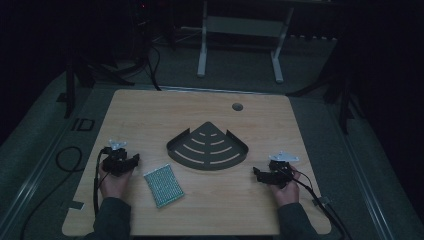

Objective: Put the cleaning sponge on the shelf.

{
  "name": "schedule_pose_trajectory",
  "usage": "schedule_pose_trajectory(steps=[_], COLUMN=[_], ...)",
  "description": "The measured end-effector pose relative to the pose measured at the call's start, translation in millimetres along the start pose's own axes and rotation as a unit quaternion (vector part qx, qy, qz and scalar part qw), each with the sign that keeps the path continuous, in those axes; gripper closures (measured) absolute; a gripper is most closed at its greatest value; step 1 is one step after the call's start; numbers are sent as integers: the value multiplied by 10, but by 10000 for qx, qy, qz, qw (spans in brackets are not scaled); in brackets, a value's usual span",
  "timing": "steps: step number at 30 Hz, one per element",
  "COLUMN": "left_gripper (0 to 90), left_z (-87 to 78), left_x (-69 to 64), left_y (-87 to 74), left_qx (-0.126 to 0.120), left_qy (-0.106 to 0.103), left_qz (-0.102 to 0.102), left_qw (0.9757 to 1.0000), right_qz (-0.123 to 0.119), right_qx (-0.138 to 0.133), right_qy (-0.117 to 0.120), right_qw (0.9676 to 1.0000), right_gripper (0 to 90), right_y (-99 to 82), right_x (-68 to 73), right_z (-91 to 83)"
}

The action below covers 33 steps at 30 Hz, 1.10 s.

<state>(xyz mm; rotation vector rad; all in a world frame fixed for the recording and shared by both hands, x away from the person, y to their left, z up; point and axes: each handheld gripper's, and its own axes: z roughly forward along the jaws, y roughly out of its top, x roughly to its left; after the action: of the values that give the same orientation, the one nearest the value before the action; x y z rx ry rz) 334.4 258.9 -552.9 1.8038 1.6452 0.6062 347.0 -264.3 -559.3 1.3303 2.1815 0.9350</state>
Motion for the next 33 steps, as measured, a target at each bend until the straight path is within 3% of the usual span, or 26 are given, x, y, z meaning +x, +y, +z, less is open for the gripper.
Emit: schedule_pose_trajectory(steps=[4, 5, 6, 10, 14, 15, 22, 26, 33], left_gripper=[512, 521, 545, 583, 662, 724, 894, 898, 898], left_z=[-91, -91, -209, -293, -372, -392, -514, -558, -615], left_x=[-26, -26, -87, -128, -178, -193, -351, -457, -666], left_y=[0, 0, -12, -31, -40, -41, -86, -122, -208], left_qx=[-85, -85, -202, -304, -372, -381, -395, -274, -65], left_qy=[-338, -338, -526, -701, -907, -973, -1121, -1253, -1444], left_qz=[-27, -27, 106, 121, 157, 179, 420, 563, 975], left_qw=[9994, 9994, 9984, 9970, 9951, 9944, 9920, 9901, 9847], right_qz=[-1, -1, -1, 1, 1, 3, 3, 4, 5], right_qx=[-1, -1, 0, -1, -2, -3, -3, -3, -2], right_qy=[1, 1, 1, 1, 2, 3, 3, 3, 3], right_qw=[10000, 10000, 10000, 10000, 10000, 10000, 10000, 10000, 10000], right_gripper=[182, 182, 182, 182, 182, 182, 182, 182, 182], right_y=[0, 0, 0, 0, 0, 0, 0, 0, 0], right_x=[0, 0, 0, 0, 0, 1, 1, 1, 1], right_z=[0, 0, 0, 0, 0, 0, 0, 0, 0])
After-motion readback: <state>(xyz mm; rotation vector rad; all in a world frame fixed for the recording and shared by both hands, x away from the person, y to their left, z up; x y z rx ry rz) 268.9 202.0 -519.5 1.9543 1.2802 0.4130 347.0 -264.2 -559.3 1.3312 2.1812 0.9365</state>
